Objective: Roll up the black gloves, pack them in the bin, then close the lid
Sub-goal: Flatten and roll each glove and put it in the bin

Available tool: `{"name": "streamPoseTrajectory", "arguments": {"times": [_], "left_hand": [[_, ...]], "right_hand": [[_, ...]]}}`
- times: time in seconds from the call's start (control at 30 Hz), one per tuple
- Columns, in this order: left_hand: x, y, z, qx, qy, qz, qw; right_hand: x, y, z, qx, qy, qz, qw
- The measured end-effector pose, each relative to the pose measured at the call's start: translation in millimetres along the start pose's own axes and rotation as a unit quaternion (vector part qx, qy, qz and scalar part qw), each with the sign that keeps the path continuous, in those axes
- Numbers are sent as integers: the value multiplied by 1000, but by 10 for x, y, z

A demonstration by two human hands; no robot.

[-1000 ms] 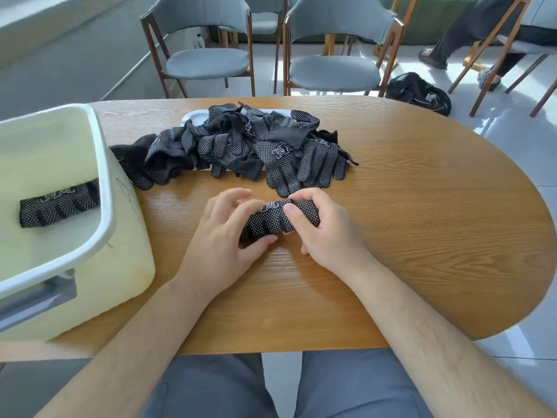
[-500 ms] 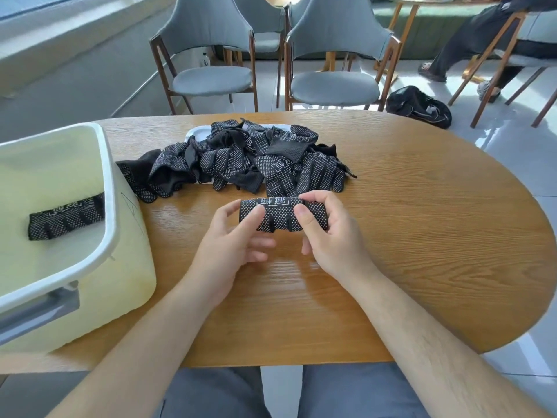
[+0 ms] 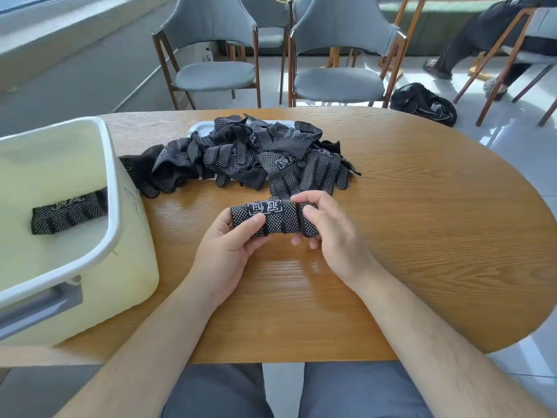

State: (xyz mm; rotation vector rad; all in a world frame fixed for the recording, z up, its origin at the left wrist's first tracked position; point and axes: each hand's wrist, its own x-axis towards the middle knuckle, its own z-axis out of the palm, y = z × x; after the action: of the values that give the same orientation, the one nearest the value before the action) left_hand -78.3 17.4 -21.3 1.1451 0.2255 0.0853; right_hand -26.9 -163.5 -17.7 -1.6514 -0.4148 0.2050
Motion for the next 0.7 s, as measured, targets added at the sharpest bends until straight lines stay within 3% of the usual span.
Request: {"name": "streamPoseTrajectory", "arguments": {"times": [0.4, 0.57, 0.7], "left_hand": [[-7, 12, 22, -54, 33, 13, 998], [-18, -2, 7, -16, 22, 19, 999], [-16, -7, 14, 19, 21, 19, 999]], "right_hand": [[20, -5, -41, 3, -22, 4, 1000], [26, 67, -36, -62, -15, -25, 998], [16, -21, -41, -40, -20, 8, 999]]}}
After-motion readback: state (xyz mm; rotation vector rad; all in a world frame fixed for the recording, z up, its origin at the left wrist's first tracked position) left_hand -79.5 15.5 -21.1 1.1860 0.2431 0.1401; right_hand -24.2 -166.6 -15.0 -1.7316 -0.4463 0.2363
